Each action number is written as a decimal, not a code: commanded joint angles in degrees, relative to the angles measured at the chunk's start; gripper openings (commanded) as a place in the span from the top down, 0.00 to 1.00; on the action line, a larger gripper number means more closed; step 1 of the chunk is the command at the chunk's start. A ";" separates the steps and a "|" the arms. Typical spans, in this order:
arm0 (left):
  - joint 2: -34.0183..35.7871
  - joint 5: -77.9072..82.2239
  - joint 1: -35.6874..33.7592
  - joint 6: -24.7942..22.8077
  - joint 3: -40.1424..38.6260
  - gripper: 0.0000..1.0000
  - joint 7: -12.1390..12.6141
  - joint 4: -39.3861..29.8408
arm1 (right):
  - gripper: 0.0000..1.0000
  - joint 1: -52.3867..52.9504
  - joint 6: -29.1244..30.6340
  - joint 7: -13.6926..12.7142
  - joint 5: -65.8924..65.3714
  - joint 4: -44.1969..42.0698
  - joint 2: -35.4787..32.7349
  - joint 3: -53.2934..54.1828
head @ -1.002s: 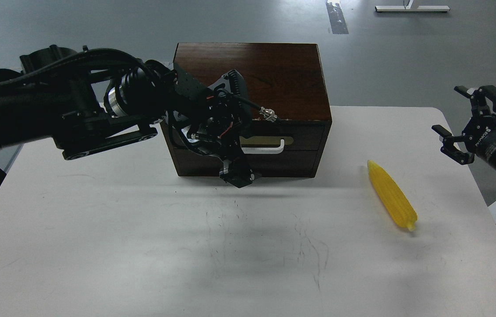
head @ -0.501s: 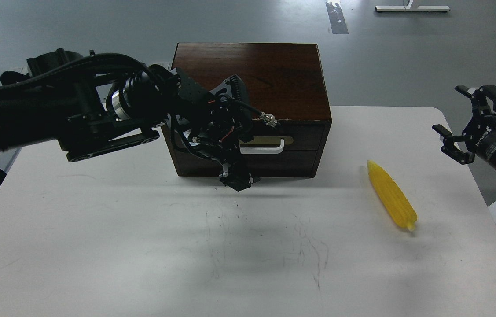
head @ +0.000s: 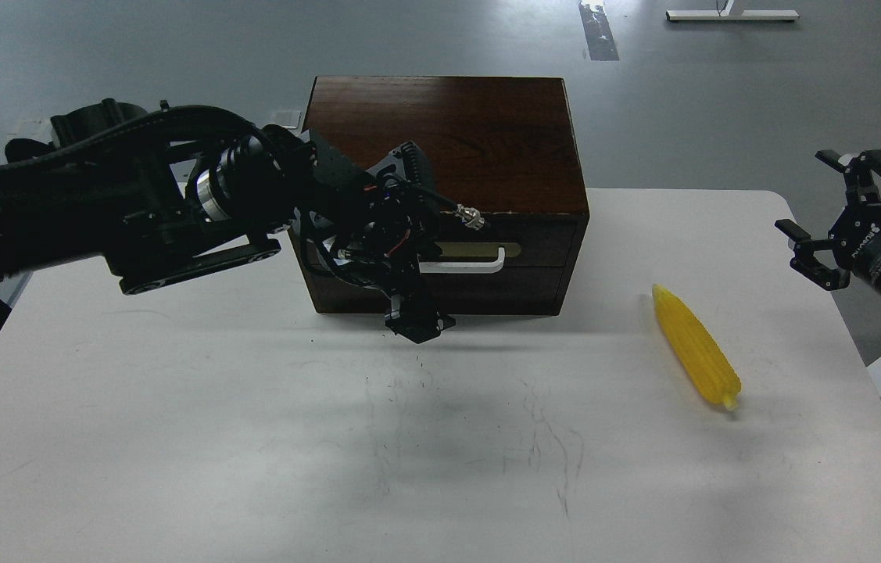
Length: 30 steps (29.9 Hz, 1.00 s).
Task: Put corn in drawer with both arms
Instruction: 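Lower the left gripper and hook the white drawer handle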
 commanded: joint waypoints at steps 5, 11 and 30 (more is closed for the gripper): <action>-0.16 0.32 0.54 0.00 -0.01 0.02 0.00 0.01 | 0.00 -0.16 0.00 0.00 0.02 0.00 0.00 0.00; -0.25 0.41 0.46 0.00 1.14 0.02 0.00 0.01 | 0.00 -0.16 0.00 0.00 0.02 0.09 0.00 0.00; 0.54 0.24 0.54 0.00 2.63 0.02 0.00 -5.08 | 0.00 -0.24 0.00 0.00 0.02 -0.09 -0.17 0.00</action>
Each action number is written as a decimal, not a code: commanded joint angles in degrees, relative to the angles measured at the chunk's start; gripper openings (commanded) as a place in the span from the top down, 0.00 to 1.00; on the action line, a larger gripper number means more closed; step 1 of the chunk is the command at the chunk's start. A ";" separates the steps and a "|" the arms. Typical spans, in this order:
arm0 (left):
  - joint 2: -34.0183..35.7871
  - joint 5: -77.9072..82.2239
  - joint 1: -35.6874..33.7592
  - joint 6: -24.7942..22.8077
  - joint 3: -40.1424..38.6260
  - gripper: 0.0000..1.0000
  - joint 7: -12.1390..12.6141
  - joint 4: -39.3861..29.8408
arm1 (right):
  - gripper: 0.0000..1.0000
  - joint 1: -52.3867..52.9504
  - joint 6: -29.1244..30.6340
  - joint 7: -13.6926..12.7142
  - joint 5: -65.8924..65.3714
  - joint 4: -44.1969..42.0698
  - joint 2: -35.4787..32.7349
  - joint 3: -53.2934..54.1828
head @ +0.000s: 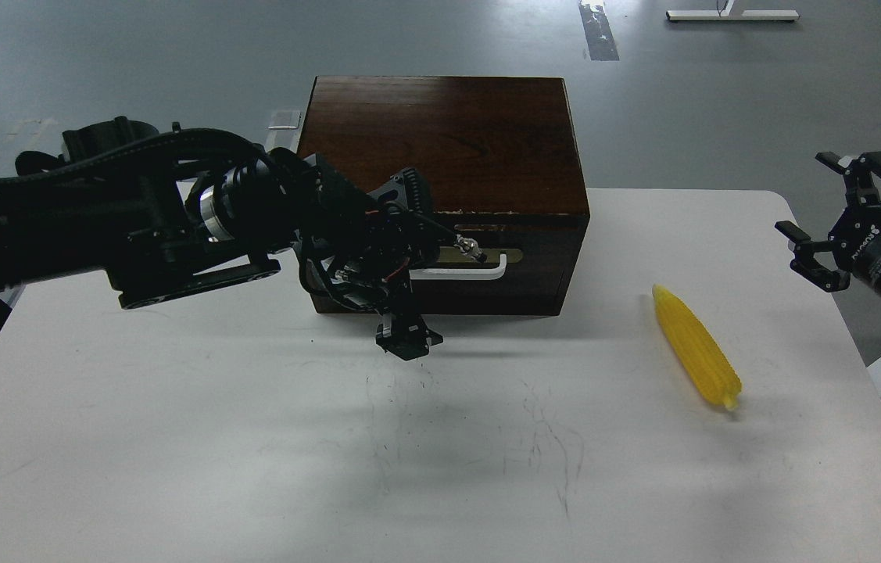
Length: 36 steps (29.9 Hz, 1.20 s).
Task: Put corn in drawer with both arms
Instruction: 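Lower the left gripper and hook the white drawer handle, then pull the drawer toward the robot with the left gripper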
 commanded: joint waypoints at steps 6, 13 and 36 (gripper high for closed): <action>2.31 -0.42 0.01 -0.01 0.57 0.02 -0.01 -6.72 | 0.00 -0.04 0.00 0.00 0.01 0.01 -0.07 0.05; 4.07 -0.51 0.01 -0.01 0.57 0.02 -0.01 -12.08 | 0.00 -0.04 0.00 0.00 -0.07 -0.08 -0.15 -0.04; 3.99 -1.13 -0.43 -0.01 0.48 0.02 -0.01 -17.27 | 0.00 -0.04 0.00 0.00 -0.07 -0.08 -0.15 0.05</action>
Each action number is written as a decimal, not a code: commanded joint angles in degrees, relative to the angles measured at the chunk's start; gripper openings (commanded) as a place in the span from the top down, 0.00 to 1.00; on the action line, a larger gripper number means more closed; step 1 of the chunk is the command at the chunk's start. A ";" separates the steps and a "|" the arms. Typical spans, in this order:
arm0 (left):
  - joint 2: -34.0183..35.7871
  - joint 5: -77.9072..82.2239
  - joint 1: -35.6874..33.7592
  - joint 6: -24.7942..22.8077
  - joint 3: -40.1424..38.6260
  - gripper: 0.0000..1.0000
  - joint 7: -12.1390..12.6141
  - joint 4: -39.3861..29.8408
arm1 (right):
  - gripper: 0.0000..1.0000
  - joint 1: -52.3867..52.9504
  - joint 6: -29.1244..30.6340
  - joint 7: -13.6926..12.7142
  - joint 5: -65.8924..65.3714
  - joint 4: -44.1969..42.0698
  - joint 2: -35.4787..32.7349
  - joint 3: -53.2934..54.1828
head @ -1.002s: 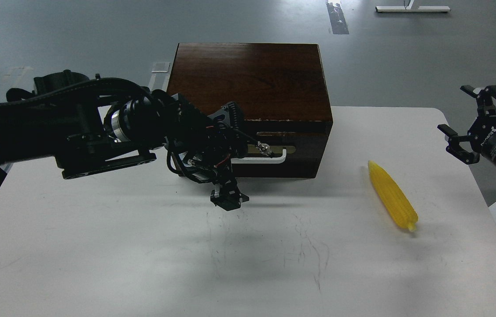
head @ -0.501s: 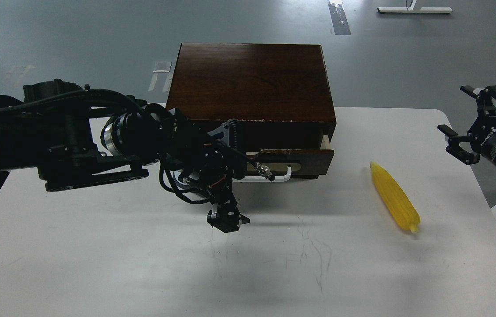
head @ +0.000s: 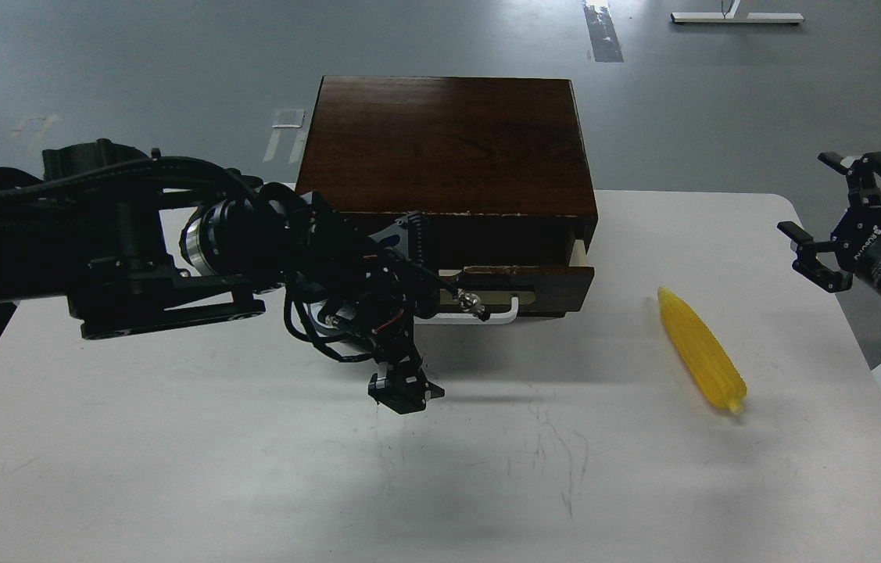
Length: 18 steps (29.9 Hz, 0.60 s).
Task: Put corn in drawer with both arms
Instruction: 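Pull the drawer toward the robot with the left gripper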
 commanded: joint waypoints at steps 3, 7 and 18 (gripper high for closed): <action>-0.19 -0.01 -0.09 0.04 -0.04 0.02 -0.05 -3.90 | 0.00 0.01 0.00 0.00 -0.06 0.00 0.09 0.05; -0.46 0.08 -0.53 0.04 -0.04 0.02 -0.05 -3.29 | 0.00 0.01 0.00 0.00 -0.06 0.00 0.09 0.05; -0.99 0.25 -1.23 0.04 -0.13 0.02 -0.05 -1.62 | 0.00 0.01 0.00 0.00 -0.06 0.09 0.09 -0.04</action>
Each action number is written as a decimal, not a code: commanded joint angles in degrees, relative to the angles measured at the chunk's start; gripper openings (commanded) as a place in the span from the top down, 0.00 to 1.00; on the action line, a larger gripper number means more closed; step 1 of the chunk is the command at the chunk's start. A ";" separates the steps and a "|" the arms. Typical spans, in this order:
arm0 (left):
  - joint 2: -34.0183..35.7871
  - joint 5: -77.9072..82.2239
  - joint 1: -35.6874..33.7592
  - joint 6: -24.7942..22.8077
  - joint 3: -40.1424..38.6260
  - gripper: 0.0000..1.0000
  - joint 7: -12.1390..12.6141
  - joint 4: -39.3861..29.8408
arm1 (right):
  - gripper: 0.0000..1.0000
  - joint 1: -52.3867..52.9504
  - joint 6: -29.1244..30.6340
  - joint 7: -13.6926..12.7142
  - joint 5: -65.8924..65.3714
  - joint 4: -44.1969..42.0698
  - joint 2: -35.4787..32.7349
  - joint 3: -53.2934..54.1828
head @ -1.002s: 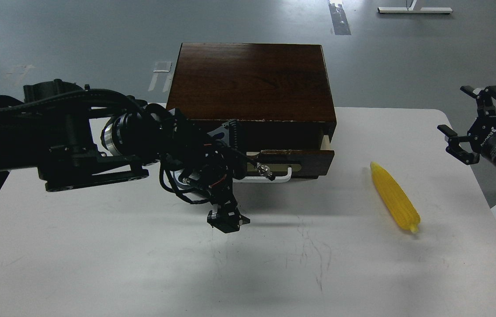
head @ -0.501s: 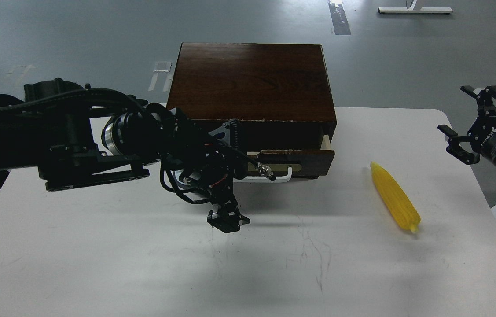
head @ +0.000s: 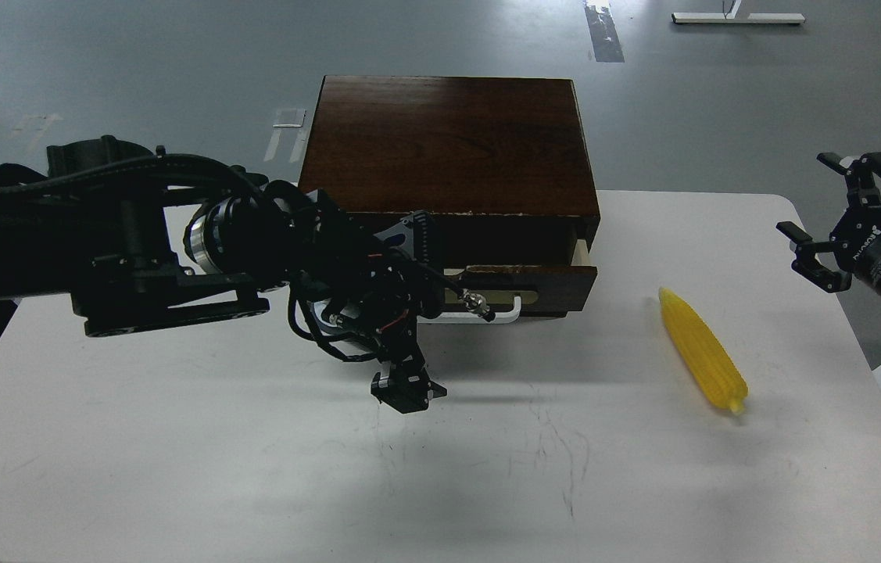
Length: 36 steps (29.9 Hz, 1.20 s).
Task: Put corn in drawer with both arms
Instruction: 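Pull the drawer toward the robot with the left gripper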
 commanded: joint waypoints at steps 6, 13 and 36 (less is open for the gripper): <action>-1.15 0.55 -0.53 0.03 -0.09 0.02 -0.04 -0.12 | 0.00 0.00 0.00 0.00 -0.05 0.04 -0.09 0.00; -1.24 0.55 -0.44 0.03 -0.09 0.02 -0.04 -0.04 | 0.00 0.00 0.00 0.00 -0.05 0.13 -0.09 0.00; -2.21 0.02 -0.35 0.03 -0.44 0.02 -0.04 -0.64 | 0.00 -0.08 0.00 0.00 -0.05 0.04 -0.09 0.00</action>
